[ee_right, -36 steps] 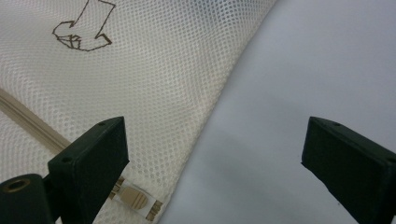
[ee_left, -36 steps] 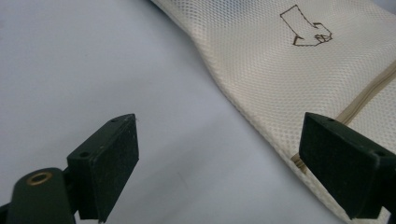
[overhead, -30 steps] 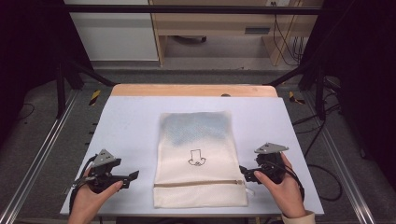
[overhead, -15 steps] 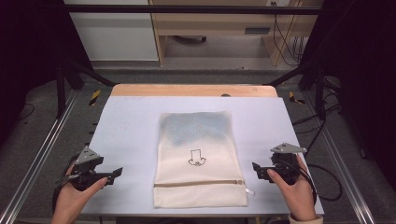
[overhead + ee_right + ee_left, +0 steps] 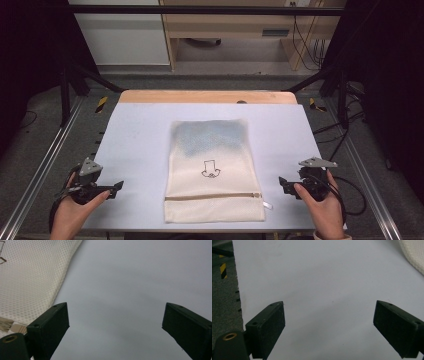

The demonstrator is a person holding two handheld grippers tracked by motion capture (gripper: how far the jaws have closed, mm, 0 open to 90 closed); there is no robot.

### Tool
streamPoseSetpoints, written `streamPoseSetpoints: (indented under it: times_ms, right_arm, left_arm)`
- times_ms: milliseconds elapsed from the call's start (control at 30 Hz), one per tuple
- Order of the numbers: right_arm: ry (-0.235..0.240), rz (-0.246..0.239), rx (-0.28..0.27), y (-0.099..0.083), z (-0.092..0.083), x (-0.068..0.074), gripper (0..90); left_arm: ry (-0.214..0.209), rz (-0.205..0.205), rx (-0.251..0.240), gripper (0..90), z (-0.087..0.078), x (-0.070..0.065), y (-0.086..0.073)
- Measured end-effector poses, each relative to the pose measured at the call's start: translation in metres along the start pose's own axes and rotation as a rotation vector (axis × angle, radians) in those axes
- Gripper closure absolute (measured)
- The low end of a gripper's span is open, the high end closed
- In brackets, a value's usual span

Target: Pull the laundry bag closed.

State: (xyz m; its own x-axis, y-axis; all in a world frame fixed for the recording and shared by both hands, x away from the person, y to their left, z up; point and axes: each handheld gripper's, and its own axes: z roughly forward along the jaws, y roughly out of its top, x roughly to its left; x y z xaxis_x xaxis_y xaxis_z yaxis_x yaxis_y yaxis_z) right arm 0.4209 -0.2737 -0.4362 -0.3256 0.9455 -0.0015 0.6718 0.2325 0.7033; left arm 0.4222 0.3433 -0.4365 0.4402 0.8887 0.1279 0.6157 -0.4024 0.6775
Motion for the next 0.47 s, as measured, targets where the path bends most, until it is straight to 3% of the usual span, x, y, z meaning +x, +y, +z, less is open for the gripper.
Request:
streamPoseSetpoints:
  times_ms: [67,333,467]
  right_arm:
    - [-0.003,0.020,0.006,-0.005,0.001,-0.001,7.3]
    - [-0.001,-0.017,0.053,-0.020,0.005,0.005,7.8]
    - [0.000,-0.008,0.052,-0.024,0.004,0.004,7.7]
  left_arm:
    - [0.008,-0.001,0.018,10.2,0.001,0.001,-0.002]
    - [0.040,0.024,0.058,10.0,0.003,0.001,-0.005]
    - [0.041,0.030,0.070,9.5,0.004,0.000,-0.005]
